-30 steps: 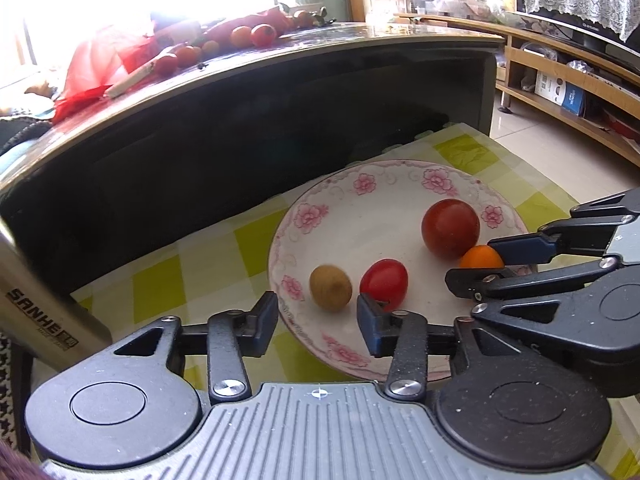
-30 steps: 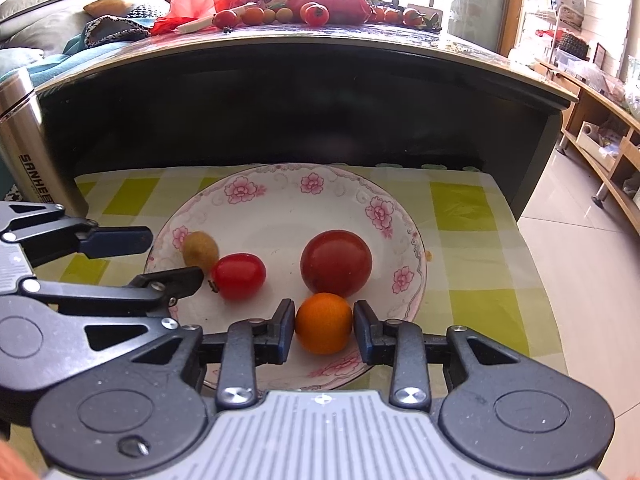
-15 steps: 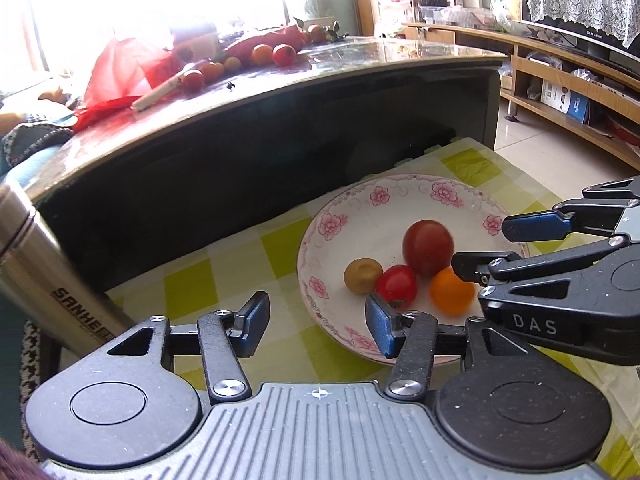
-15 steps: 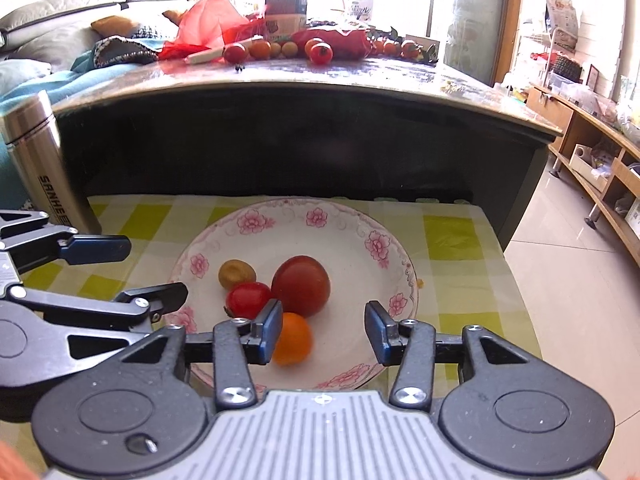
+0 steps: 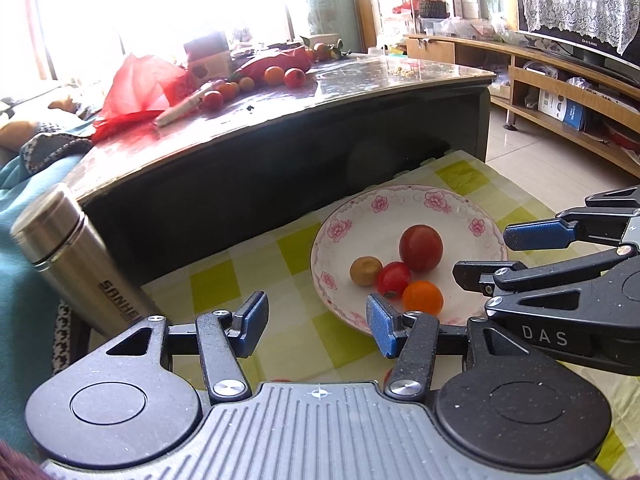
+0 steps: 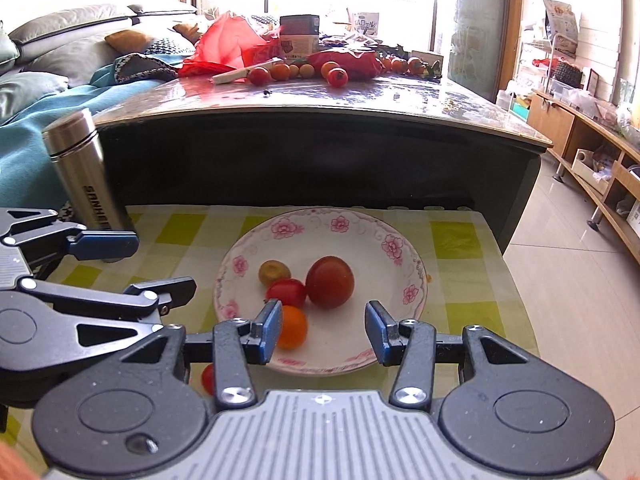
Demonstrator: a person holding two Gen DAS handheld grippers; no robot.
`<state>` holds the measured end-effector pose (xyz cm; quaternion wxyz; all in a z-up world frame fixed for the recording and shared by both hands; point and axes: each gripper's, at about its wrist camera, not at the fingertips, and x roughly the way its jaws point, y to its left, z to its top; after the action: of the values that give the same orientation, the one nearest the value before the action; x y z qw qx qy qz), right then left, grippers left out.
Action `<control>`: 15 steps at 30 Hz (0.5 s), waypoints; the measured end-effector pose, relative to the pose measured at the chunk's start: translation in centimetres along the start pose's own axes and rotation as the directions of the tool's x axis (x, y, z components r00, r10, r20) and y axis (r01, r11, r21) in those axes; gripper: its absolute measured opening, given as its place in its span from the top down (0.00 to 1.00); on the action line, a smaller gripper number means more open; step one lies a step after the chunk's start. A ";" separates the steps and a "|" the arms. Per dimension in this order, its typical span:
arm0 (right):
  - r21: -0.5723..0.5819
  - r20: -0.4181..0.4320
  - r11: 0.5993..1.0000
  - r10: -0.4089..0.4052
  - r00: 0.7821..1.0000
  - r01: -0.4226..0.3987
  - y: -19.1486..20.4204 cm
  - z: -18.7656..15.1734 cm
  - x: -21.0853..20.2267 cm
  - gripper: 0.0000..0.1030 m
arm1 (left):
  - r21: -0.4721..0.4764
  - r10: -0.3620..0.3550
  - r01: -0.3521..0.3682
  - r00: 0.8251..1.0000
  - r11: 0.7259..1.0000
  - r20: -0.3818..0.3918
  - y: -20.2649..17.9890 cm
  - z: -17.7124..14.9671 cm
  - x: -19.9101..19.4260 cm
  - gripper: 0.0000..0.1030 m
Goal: Organize fruits
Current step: 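Withdraw both tools from the bowl toward the remaining fruit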
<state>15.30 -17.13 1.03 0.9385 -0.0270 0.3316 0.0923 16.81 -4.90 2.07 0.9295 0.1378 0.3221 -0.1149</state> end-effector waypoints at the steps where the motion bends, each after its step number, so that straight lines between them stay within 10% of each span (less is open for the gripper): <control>1: 0.000 0.000 1.000 0.003 1.000 -0.003 0.1 -0.1 -0.3 0.52 | 0.000 0.000 0.000 1.000 1.000 -0.001 0.0 0.0 0.0 0.39; 15: -0.020 -0.029 0.999 0.049 0.998 -0.049 2.4 -1.7 -2.7 0.52 | 0.009 0.021 -0.021 1.000 1.000 -0.022 0.2 -2.3 -3.2 0.40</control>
<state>11.71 -15.42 1.45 0.9307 -0.0301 0.3447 0.1183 13.08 -3.50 2.38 0.9266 0.1462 0.3303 -0.1051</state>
